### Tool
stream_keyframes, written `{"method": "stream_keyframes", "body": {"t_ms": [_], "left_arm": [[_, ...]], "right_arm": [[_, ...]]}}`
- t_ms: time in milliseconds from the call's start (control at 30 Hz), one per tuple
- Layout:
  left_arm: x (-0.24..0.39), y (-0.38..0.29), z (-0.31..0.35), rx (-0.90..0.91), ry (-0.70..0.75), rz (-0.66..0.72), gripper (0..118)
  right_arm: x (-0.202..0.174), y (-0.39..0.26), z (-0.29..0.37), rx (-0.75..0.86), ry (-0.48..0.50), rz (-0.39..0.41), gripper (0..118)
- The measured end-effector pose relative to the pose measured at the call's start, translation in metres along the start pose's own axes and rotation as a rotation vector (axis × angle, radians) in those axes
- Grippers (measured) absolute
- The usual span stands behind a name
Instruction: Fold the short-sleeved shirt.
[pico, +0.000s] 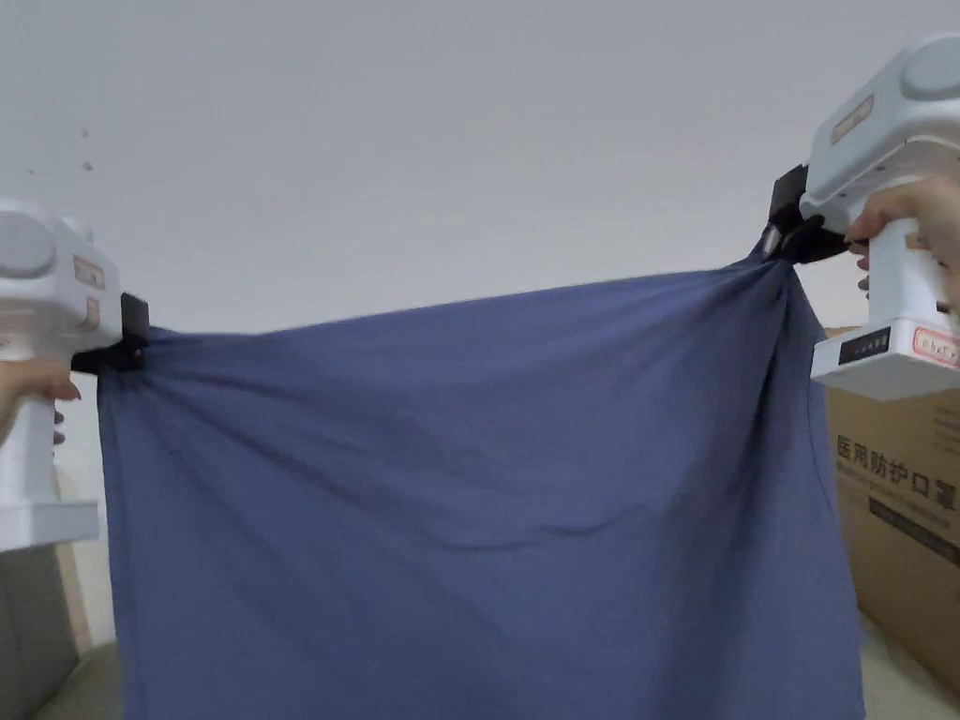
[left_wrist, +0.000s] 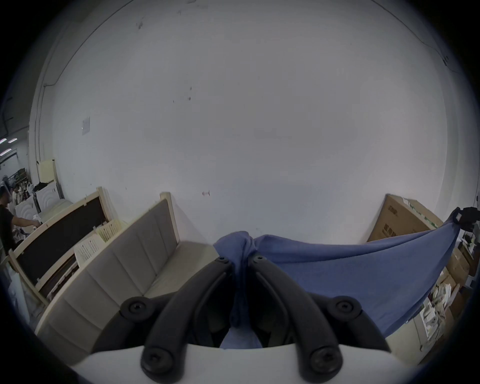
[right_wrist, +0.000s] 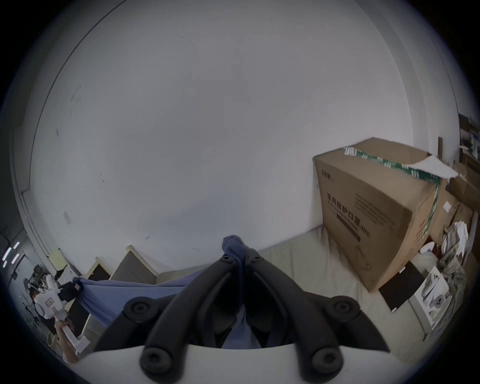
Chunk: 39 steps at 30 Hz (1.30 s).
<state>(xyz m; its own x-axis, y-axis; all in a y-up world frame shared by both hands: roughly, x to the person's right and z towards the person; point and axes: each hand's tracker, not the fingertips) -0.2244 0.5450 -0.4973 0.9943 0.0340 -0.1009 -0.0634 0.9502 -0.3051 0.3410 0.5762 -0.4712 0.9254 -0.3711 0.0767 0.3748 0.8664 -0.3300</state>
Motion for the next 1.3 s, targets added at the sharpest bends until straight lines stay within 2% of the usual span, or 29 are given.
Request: {"method": "stream_keyframes", "body": {"t_ms": [133, 267, 400, 467, 633, 733, 800, 867, 967, 1000, 1067, 1167, 1200, 1300], "left_arm": [[0.003, 0.02, -0.002, 0.071, 0.068, -0.066, 7], [-0.004, 0.007, -0.006, 0.124, 0.068, -0.054, 7], [-0.01, -0.032, -0.043, 0.021, 0.058, -0.036, 7], [-0.012, -0.061, -0.067, -0.046, 0.061, -0.016, 7], [0.0, -0.161, -0.142, -0.233, 0.136, -0.1, 7], [0.002, -0.231, -0.182, -0.347, 0.146, -0.136, 7], [0.0, -0.28, -0.209, -0.435, 0.15, -0.11, 7], [0.002, -0.333, -0.23, -0.553, 0.18, -0.144, 7], [0.001, -0.406, -0.244, -0.712, 0.179, -0.193, 7], [-0.003, -0.425, -0.242, -0.725, 0.182, -0.155, 7], [-0.018, -0.446, -0.24, -0.749, 0.155, -0.068, 7], [-0.039, -0.457, -0.215, -0.734, 0.148, -0.05, 7], [-0.045, -0.454, -0.204, -0.721, 0.135, -0.045, 7], [-0.057, -0.443, -0.156, -0.652, 0.074, -0.03, 7]], "right_arm": [[-0.02, 0.008, -0.001, 0.04, 0.031, 0.046, 3], [-0.022, -0.004, -0.009, 0.06, 0.035, 0.075, 3], [-0.011, -0.033, -0.04, -0.009, 0.028, 0.063, 3], [-0.003, -0.056, -0.063, -0.048, 0.017, 0.066, 3], [0.024, -0.134, -0.141, -0.237, -0.005, 0.015, 3], [0.046, -0.193, -0.193, -0.338, -0.08, 0.024, 3], [0.064, -0.238, -0.223, -0.42, -0.114, -0.015, 3], [0.087, -0.28, -0.252, -0.506, -0.119, -0.058, 3], [0.112, -0.354, -0.279, -0.655, -0.193, -0.007, 3], [0.121, -0.377, -0.282, -0.69, -0.211, 0.012, 3], [0.136, -0.407, -0.281, -0.736, -0.24, -0.033, 3], [0.16, -0.421, -0.261, -0.739, -0.171, -0.162, 3], [0.164, -0.421, -0.249, -0.728, -0.134, -0.169, 3], [0.165, -0.419, -0.19, -0.693, -0.102, -0.106, 3]]}}
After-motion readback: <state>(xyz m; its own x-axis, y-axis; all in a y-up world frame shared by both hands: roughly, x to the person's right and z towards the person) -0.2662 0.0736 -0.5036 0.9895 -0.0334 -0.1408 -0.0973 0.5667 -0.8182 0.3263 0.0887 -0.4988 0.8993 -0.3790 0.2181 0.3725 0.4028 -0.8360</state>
